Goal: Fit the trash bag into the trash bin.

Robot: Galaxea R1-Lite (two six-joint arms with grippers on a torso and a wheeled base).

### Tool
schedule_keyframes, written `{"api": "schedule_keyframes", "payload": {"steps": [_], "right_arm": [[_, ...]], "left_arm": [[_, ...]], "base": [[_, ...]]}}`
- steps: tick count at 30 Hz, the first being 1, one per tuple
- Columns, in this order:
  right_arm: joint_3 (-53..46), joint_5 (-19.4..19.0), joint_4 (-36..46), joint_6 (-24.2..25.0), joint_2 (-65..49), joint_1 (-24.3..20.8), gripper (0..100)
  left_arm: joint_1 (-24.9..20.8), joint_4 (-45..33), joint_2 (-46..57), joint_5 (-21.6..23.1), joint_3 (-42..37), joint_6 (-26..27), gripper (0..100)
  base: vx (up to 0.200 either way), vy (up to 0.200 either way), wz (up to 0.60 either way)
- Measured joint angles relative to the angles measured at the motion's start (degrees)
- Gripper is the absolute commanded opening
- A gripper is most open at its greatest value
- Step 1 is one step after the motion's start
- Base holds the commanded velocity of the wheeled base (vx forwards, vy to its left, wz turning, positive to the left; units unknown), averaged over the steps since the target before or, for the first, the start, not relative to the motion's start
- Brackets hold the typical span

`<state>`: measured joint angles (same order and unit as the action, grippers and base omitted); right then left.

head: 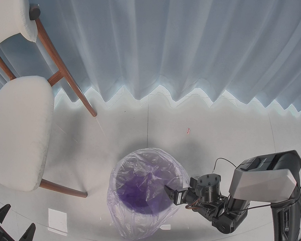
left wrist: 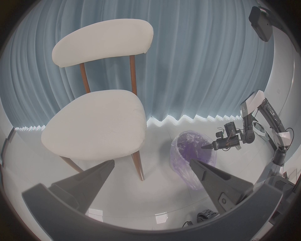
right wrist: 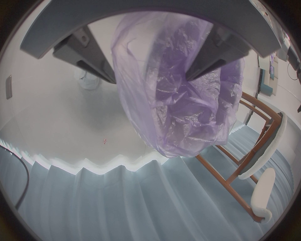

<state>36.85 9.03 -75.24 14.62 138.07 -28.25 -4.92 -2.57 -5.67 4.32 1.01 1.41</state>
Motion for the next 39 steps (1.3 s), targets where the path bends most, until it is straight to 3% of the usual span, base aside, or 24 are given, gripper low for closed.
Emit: {"api": "schedule_keyframes", "payload": {"steps": [7,24,30,35,39], "right_arm": [[-3.72,0.32,-6.81,1.17,3.47,-1.63,0],[-5.92,-0.3,-6.57,1.44,0.96,-3.43,0],[-6.07,-2.79,-6.57,3.33,-2.38,-2.01,0],[-5.94,-8.59,-6.51,5.17,-4.96,0.38,0],[-7.42,-10.86,-6.92,6.27,-7.75,1.07,0]], "left_arm": [[0.0,0.01,0.0,0.0,0.0,0.0,100],[0.0,0.0,0.0,0.0,0.0,0.0,100],[0.0,0.0,-0.02,0.0,0.0,0.0,100],[0.0,0.0,-0.02,0.0,0.0,0.0,100],[0.0,0.0,-0.04,0.0,0.0,0.0,100]], "base": [[0.0,0.0,0.0],[0.0,0.0,0.0],[0.0,0.0,0.0],[0.0,0.0,0.0],[0.0,0.0,0.0]]}}
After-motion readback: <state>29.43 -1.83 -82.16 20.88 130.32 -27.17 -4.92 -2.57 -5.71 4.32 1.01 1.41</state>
